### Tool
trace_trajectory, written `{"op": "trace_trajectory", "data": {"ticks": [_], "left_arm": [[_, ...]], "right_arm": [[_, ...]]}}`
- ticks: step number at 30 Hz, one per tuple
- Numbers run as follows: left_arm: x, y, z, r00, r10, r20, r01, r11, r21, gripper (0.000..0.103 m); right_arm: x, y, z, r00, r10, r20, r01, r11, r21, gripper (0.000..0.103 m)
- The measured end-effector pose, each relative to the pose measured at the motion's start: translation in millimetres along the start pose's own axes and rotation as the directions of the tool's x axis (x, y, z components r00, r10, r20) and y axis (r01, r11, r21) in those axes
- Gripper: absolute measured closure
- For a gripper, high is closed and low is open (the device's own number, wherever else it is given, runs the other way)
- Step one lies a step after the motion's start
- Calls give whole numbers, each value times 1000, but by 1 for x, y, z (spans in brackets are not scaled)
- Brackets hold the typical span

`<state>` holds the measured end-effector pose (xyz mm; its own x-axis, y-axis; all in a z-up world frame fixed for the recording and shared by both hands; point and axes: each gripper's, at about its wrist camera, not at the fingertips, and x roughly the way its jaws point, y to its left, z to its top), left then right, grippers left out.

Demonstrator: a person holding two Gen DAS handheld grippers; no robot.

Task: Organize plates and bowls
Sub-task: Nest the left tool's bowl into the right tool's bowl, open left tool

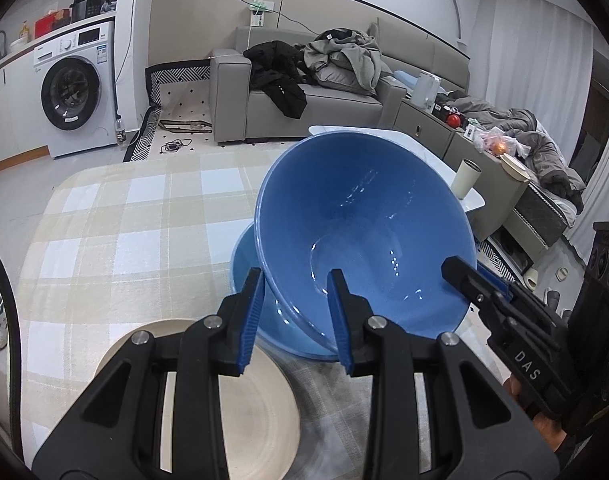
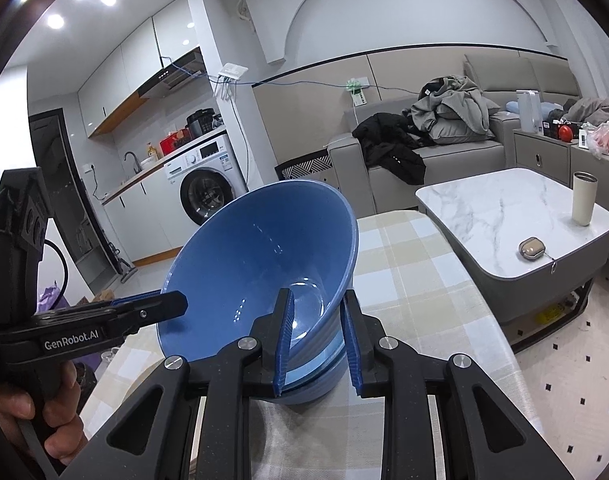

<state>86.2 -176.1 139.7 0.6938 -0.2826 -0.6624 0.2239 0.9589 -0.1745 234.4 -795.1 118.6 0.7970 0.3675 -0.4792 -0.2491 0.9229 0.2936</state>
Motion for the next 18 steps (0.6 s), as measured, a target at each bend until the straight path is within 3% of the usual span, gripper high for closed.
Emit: {"op": "trace_trajectory", "data": {"ticks": [18], "left_arm": [[47, 30, -3, 998, 47, -52, -48, 999, -12, 75]], "right_arm": [[38, 10, -22, 995, -11, -94, 10, 1000, -14, 78]]}}
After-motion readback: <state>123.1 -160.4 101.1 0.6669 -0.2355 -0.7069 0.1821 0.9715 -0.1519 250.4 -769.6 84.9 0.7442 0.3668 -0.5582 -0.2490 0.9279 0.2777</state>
